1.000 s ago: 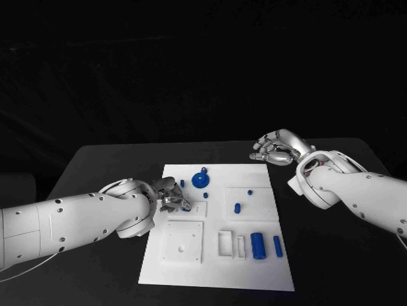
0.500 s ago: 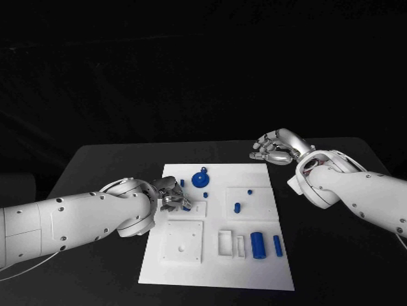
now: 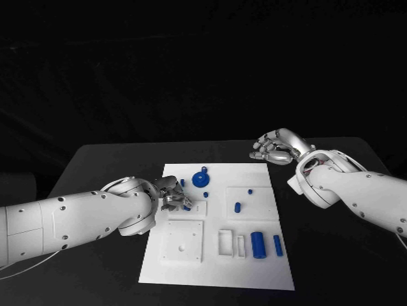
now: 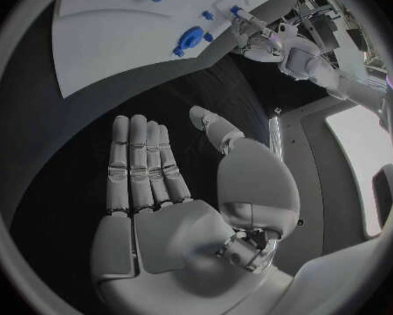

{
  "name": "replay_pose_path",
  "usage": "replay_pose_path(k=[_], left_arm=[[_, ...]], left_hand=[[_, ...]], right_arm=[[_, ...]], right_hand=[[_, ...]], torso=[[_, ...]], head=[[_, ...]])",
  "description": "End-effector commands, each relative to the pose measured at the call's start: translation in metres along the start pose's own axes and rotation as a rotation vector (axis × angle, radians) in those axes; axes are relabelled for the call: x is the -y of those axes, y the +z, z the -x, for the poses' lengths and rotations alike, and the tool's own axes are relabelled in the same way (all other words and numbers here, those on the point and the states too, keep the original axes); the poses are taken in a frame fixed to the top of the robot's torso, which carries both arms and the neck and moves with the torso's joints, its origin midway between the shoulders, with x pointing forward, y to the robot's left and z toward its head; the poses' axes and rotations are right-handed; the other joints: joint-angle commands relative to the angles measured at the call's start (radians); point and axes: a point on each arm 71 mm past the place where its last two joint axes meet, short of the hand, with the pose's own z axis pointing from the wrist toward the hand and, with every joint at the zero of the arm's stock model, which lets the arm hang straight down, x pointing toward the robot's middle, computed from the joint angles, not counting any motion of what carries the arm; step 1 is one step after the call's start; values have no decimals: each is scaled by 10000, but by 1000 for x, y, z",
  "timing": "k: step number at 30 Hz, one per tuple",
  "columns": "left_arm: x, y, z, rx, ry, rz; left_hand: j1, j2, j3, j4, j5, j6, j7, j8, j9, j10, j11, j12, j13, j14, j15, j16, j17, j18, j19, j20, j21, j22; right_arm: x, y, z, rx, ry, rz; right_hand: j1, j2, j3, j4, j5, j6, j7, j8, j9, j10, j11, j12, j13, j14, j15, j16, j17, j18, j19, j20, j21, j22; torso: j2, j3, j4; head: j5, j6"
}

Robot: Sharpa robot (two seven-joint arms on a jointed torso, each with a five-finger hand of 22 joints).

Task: Assemble the parts on the task board

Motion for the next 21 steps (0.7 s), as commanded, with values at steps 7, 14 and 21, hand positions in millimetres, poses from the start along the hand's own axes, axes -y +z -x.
replay_pose_path(k=[7, 14, 21], left_arm=[[6, 0, -10, -567, 449, -153], [6, 1, -10, -560, 522, -112], [5, 3, -11, -621, 626, -38]], left_hand=[[-7, 232, 92, -219, 292, 1671, -1156, 86, 206, -248, -359, 180, 8, 219, -176, 131, -1, 149, 90, -1081, 97, 57], [-20, 255, 110, -264, 345, 1675, -1169, 108, 228, -253, -376, 225, 4, 243, -186, 162, -7, 155, 116, -1087, 119, 74], [-117, 364, 134, -341, 545, 1684, -1188, 165, 287, -273, -407, 332, -12, 281, -211, 229, -28, 162, 156, -1094, 159, 111]], right_arm=[[-2, 0, -1, -114, 42, 87], [-2, 0, -1, -115, 49, 90], [-2, 0, -1, -114, 50, 89]], right_hand=[[37, 25, 4, 42, 100, -80, 22, -47, -16, -66, 14, 68, -40, -57, 11, 72, -20, 91, -27, 75, -42, 25], [43, 19, 0, 42, 128, -93, 28, -54, -20, -76, 17, 82, -69, -66, 14, 75, -30, 91, -32, 78, -53, 32], [45, 14, -6, 44, 156, -107, 34, -62, -25, -90, 22, 94, -100, -79, 19, 76, -40, 90, -39, 82, -63, 39]], torso=[[2, -4, 5], [-2, -8, 4], [0, -7, 4]], head=[[25, -1], [13, 4], [-2, -4]])
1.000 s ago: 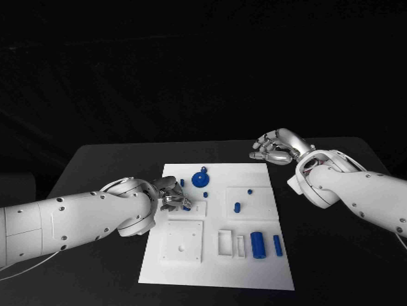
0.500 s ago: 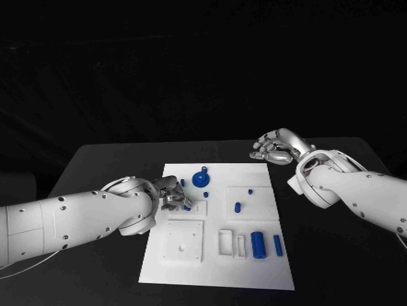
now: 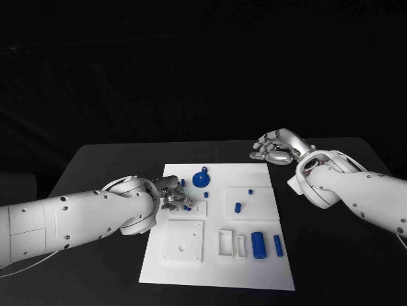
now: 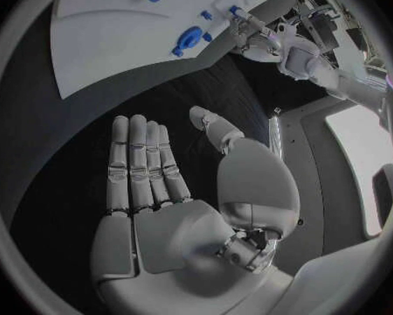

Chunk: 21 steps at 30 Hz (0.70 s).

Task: Assemble the parts on the task board

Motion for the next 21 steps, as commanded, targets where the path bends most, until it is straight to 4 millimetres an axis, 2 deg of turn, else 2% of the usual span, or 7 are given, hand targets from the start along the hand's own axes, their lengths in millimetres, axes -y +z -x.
replay_pose_path(k=[1, 3, 10, 13, 17, 21], left_arm=[[2, 1, -12, -619, 263, -23], [2, 1, -12, -664, 219, -33], [1, 2, -13, -712, -1, -38], [2, 2, -14, -837, -139, -40], [2, 2, -15, -938, -150, -68], [3, 2, -15, -934, -157, -101]], left_hand=[[-57, 287, 171, -306, 272, 1684, -1197, 66, 30, -316, -372, 109, -16, 257, -240, 61, -31, 165, 67, -1075, 51, 34], [-202, 405, 179, -382, 558, 1688, -1205, 101, 68, -337, -383, 183, -27, 262, -245, 103, -44, 167, 62, -1073, 66, 63], [-388, 533, 177, -400, 597, 1680, -1210, 126, 100, -362, -381, 251, -40, 253, -252, 130, -64, 171, 53, -1073, 75, 89], [-497, 547, 173, -392, 448, 1673, -1207, 137, 117, -374, -373, 288, -56, 243, -261, 137, -82, 177, 53, -1076, 74, 99], [-720, 584, 182, -266, 11, 1690, -1204, 156, 135, -385, -361, 364, -90, 231, -275, 161, -117, 181, 68, -1074, 44, 95], [-733, 523, 215, -228, -136, 1689, -1203, 155, 137, -392, -358, 387, -110, 222, -281, 167, -133, 190, 77, -1080, 35, 96]], right_arm=[[-1, 0, -1, -100, 16, 81], [-1, 0, -1, -101, 16, 78], [-1, 0, -1, -107, 21, 91], [-2, 0, -1, -112, 23, 92], [-1, 0, -1, -112, 23, 89], [-1, 0, -1, -119, 23, 91]], right_hand=[[46, 14, -7, 45, 53, -72, -1, -63, -16, -54, -14, 57, -20, -79, 20, 41, -15, 140, -4, 47, -64, 11], [47, 15, -7, 46, 61, -73, 0, -64, -16, -57, -13, 59, -26, -81, 21, 41, -17, 140, -5, 48, -66, 13], [49, 14, -12, 67, 238, -80, 5, -67, -20, -73, -7, 105, -103, -94, 28, 56, -40, 140, -10, 56, -90, 33], [58, 14, -17, 74, 355, -79, 5, -67, -22, -83, -5, 140, -156, -99, 30, 69, -56, 140, -5, 57, -102, 49], [69, 14, -22, 77, 446, -79, 5, -67, -23, -90, -4, 169, -198, -103, 30, 80, -69, 140, -2, 57, -111, 64], [73, 14, -25, 80, 503, -79, 5, -66, -24, -94, -3, 188, -226, -105, 31, 87, -77, 140, 1, 58, -118, 73]], torso=[[4, -1, 0], [5, -3, 2], [0, -3, 2], [3, -4, 3], [3, -9, -1], [1, -10, -1]], head=[[-17, -8], [-20, -14], [-24, -21], [-32, -18], [-33, -23], [-34, -23]])
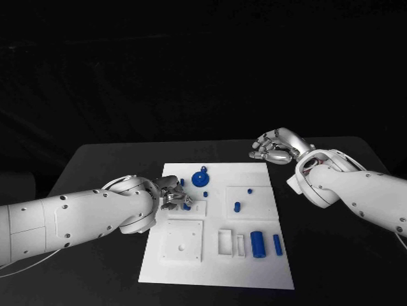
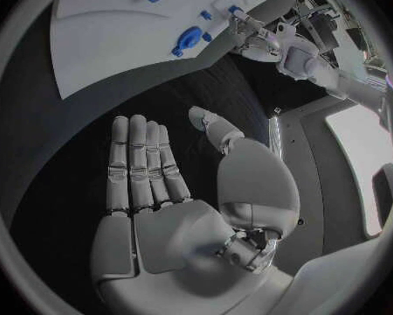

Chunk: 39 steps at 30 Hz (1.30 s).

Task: Assemble the parts on the task board

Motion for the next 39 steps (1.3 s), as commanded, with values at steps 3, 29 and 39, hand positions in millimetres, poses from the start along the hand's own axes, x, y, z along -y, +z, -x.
replay_pose_path(k=[3, 29, 39], left_arm=[[5, 0, -15, -731, -35, -175], [13, 0, -18, -797, 1506, -463], [11, 1, -19, -992, 1374, -297]], left_hand=[[27, -167, 160, 109, -202, 1678, -1200, 14, 12, -398, -358, 52, -44, 190, -314, 41, -37, 221, 92, -1091, -9, 11], [1728, -1337, 247, 514, -1819, 1598, -1135, -160, -42, -436, -294, -9, -395, 70, -272, 12, -267, 209, 66, -1082, -136, 28], [1734, -1216, 171, 572, -1675, 1608, -1133, -174, -44, -436, -293, -1, -415, 70, -247, 30, -280, 185, 52, -1062, -140, 41]], right_arm=[[-1, 0, -1, -122, 11, 91], [-2, 0, -1, -133, 23, 102], [-2, 1, -2, -143, 33, 110]], right_hand=[[73, 14, -2, 58, 105, -78, 6, -66, -16, -98, -3, 80, -34, -75, 0, 53, -19, 143, 3, 59, -48, 23], [38, 20, -30, 97, 227, -82, 9, -69, -20, -114, 2, 132, -114, -82, 3, 71, -44, 143, 9, 63, -70, 48], [18, 32, -41, 118, 249, -82, 10, -69, -22, -119, 3, 148, -138, -85, 5, 76, -52, 143, 11, 65, -78, 54]], torso=[[-2, -4, 5], [-2, 2, -5], [1, 0, -3]], head=[[-16, -9], [-28, 6], [-41, 17]])
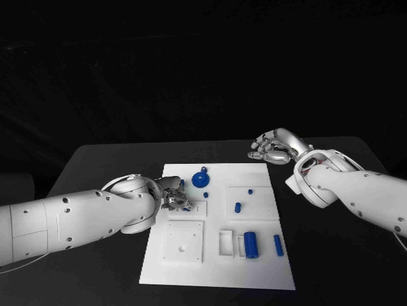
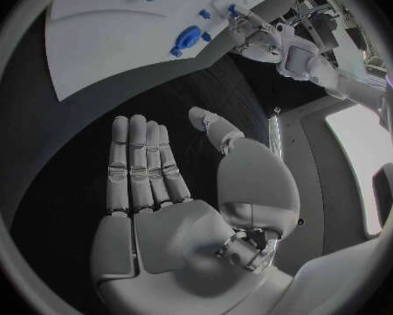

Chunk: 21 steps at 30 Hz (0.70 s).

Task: Assemble the parts on the task board

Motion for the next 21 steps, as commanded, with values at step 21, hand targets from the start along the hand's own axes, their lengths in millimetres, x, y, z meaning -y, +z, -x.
replay_pose_path(k=[21], left_arm=[[-1, 2, -20, -1683, -1512, 345]], left_hand=[[-1396, 1600, -186, -105, 708, 1645, -1109, 5, 80, -422, -371, 185, -56, 67, -195, 185, -66, 62, -52, -986, -80, 143]], right_arm=[[-2, 1, -1, -126, 16, 104]], right_hand=[[21, 36, 14, 64, 55, -86, 11, -70, -16, -54, 3, 50, -35, -89, 6, 40, -16, 146, 9, 63, -46, 21]], torso=[[1, 4, -1]], head=[[-10, 5]])
